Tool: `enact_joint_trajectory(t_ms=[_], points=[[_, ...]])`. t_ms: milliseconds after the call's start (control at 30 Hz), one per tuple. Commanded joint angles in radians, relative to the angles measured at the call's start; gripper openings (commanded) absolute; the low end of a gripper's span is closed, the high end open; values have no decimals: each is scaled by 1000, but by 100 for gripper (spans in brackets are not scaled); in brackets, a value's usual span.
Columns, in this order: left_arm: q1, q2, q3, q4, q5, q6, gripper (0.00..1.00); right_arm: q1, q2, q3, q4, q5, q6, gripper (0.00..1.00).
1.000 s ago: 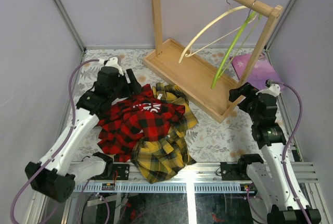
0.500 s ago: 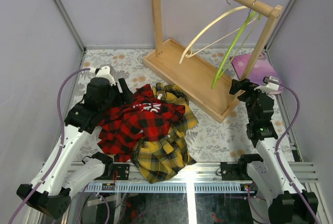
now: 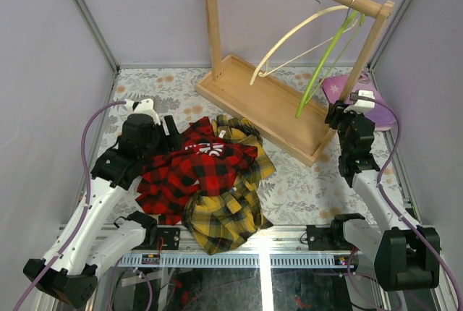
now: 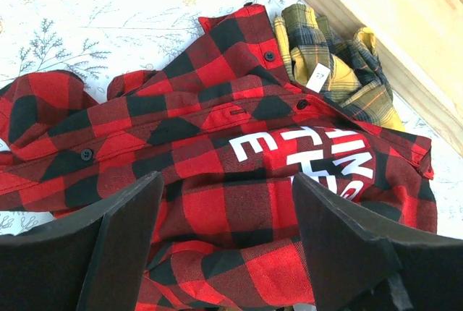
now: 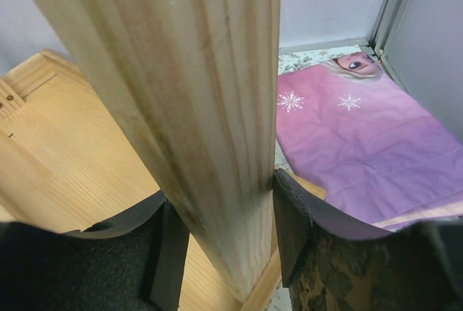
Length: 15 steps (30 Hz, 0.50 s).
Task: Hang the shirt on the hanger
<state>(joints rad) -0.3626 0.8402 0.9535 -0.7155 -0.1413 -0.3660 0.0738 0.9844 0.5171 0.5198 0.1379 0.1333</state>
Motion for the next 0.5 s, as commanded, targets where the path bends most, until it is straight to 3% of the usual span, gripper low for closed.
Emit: enact_joint_trajectory(t_ms=[0, 67, 233, 467], points=[[8, -14, -19, 18, -16, 11, 71, 16, 26, 58, 122, -97, -18, 7], [8, -18, -22, 20, -18, 9, 71, 17, 25, 44, 147, -112, -28, 0], [8, -22, -27, 28, -17, 8, 71, 16, 69, 54, 186, -270, -63, 0], [8, -19, -32, 37, -7, 9, 71, 16, 254, 144, 308, -560, -69, 0]])
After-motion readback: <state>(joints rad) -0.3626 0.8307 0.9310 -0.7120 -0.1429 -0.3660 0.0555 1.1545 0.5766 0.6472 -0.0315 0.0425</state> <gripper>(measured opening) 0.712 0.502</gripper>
